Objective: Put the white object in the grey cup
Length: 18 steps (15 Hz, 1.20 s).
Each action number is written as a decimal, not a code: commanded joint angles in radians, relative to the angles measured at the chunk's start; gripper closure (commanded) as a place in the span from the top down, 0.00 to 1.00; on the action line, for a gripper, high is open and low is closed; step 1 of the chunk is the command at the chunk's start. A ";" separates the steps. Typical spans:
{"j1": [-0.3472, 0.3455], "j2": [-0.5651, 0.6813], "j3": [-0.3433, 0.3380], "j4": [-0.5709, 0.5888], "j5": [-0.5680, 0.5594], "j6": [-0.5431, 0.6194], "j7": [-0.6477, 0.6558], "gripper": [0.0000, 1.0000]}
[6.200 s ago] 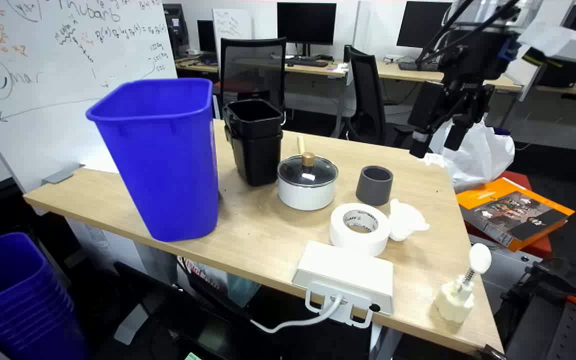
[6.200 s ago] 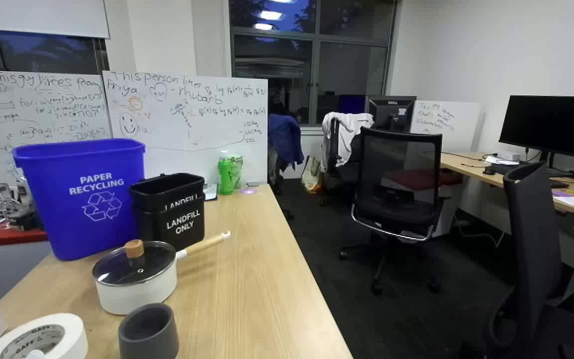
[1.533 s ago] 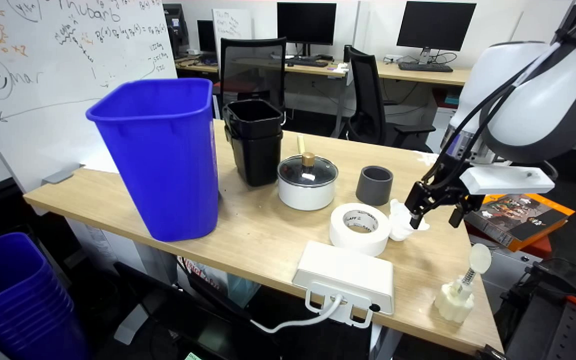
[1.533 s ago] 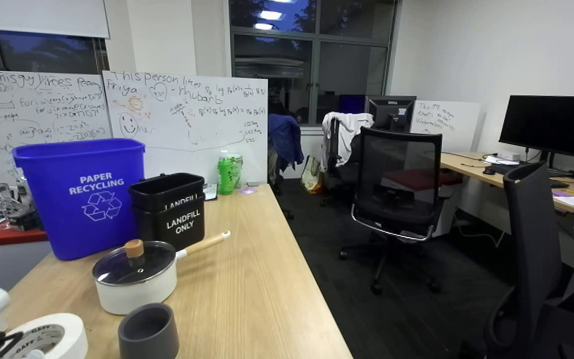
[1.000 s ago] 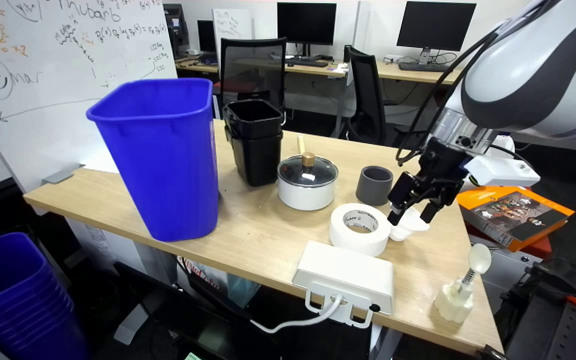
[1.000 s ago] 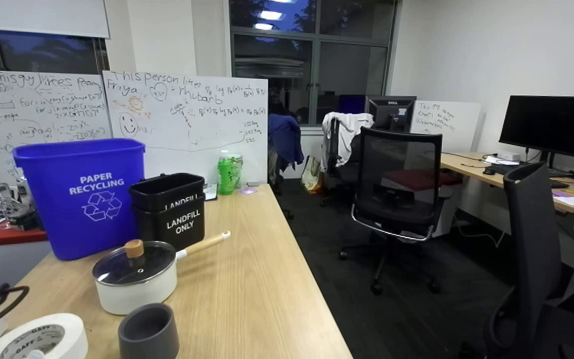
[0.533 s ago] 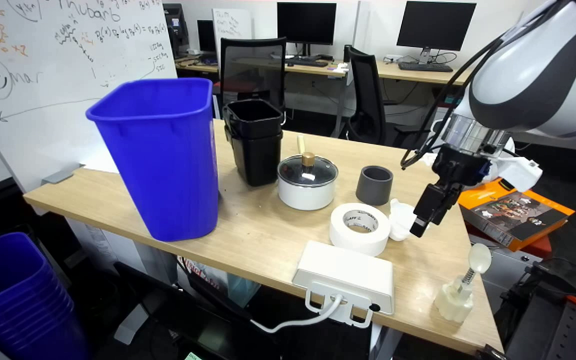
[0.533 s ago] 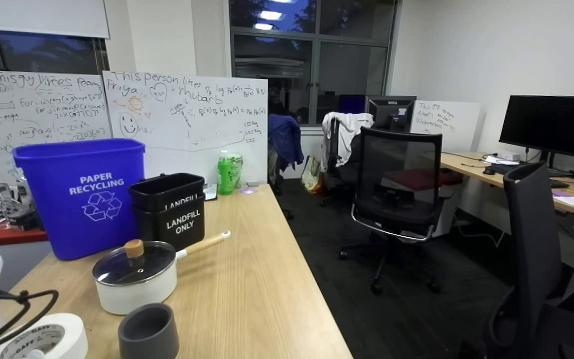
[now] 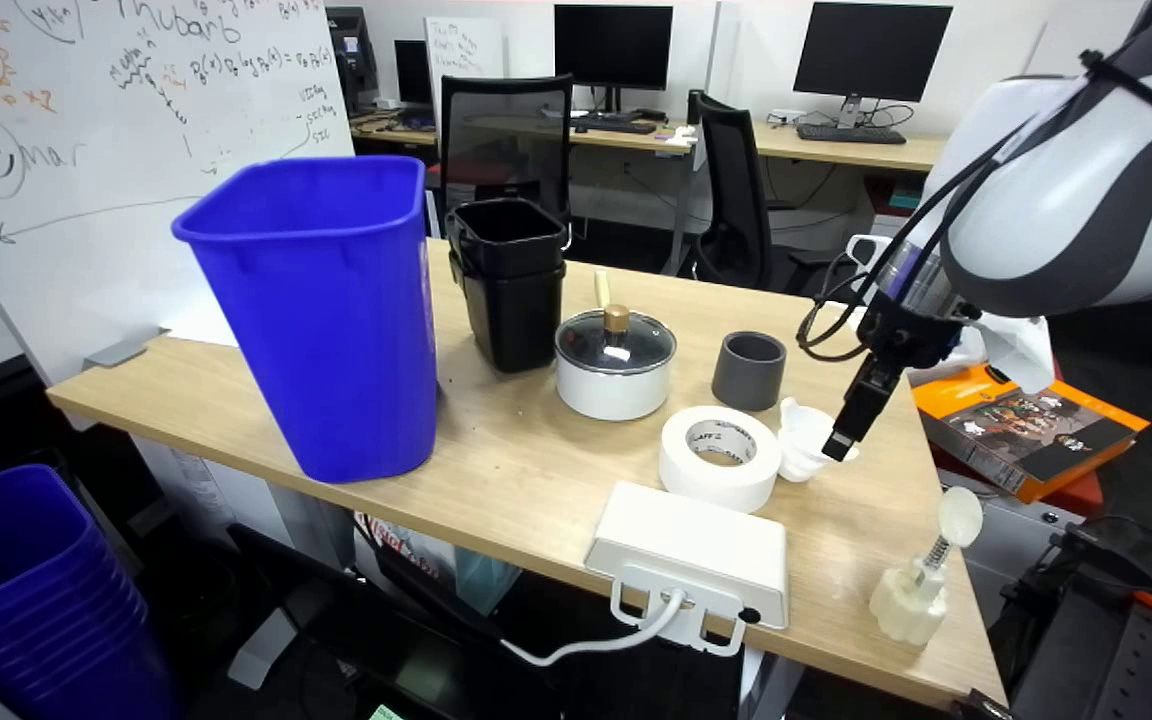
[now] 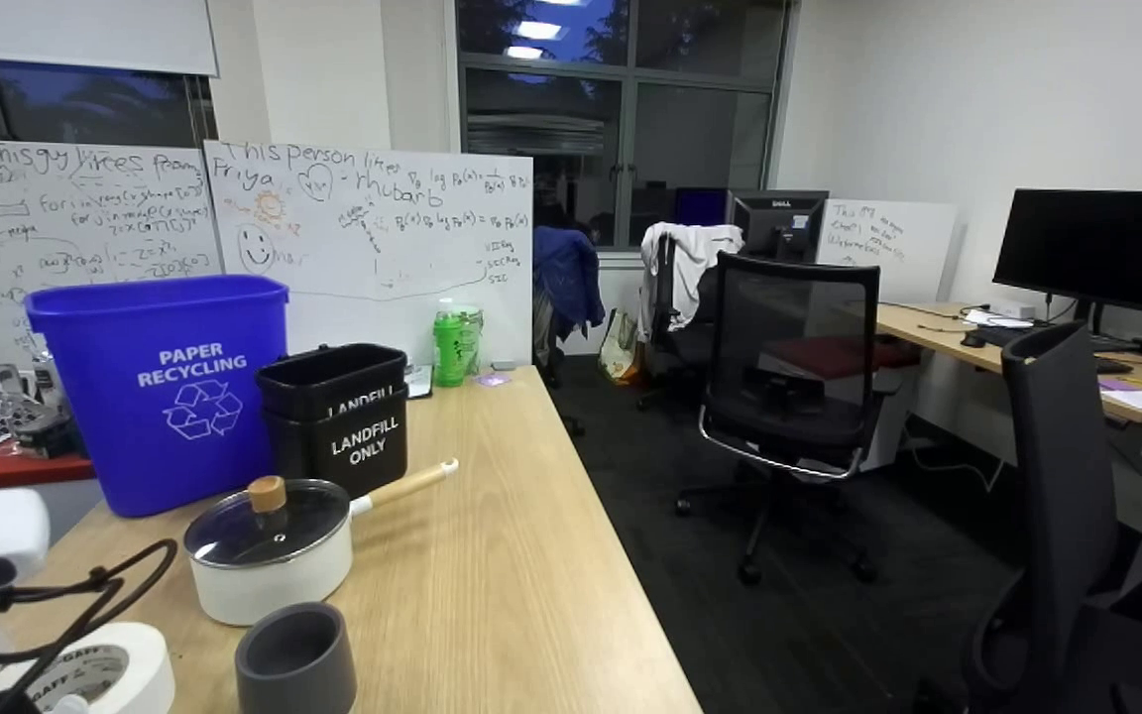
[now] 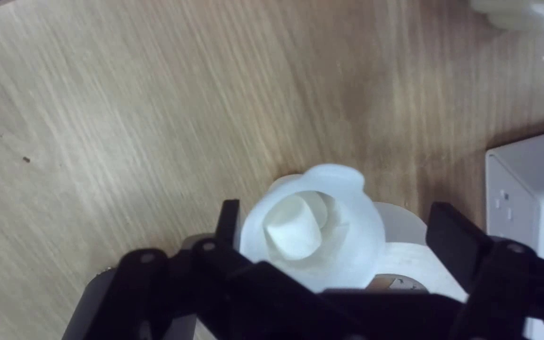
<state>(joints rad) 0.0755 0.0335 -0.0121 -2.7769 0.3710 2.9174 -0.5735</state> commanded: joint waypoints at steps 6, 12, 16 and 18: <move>-0.008 0.154 -0.006 -0.001 0.012 0.272 -0.048 1.00; -0.032 0.135 0.093 0.009 0.130 0.277 0.078 1.00; -0.021 0.136 0.106 -0.002 0.168 0.282 0.118 1.00; -0.018 0.147 0.099 0.003 0.188 0.289 0.130 1.00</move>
<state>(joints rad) 0.0703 0.1735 0.0774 -2.7740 0.5250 3.1933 -0.4581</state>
